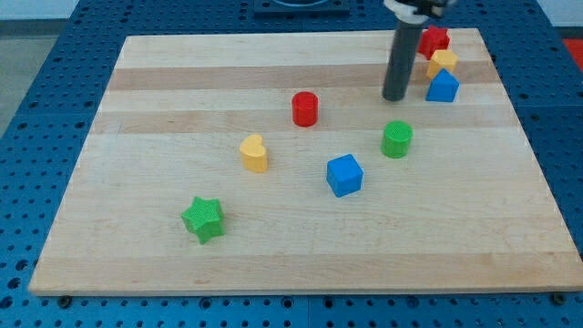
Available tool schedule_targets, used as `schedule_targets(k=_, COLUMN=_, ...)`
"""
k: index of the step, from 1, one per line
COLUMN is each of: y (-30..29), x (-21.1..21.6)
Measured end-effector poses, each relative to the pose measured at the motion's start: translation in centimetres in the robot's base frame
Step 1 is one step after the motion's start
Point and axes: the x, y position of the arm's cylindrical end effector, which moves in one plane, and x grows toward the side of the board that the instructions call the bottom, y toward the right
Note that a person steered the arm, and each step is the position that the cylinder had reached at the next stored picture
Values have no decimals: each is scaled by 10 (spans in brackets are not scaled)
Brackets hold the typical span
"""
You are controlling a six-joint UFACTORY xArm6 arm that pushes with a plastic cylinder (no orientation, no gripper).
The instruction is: Slide red circle towards blue triangle
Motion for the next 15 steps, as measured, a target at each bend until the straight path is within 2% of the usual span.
schedule_targets(k=1, y=18, x=-17)
schedule_targets(k=2, y=42, x=-8)
schedule_targets(k=5, y=43, x=51)
schedule_targets(k=6, y=18, x=58)
schedule_targets(k=7, y=-25, x=0)
schedule_targets(k=8, y=-89, x=-25)
schedule_targets(k=9, y=-148, x=-22)
schedule_targets(k=10, y=-149, x=31)
schedule_targets(k=11, y=-148, x=50)
schedule_targets(k=12, y=-118, x=57)
schedule_targets(k=14, y=-18, x=78)
schedule_targets(k=15, y=-35, x=78)
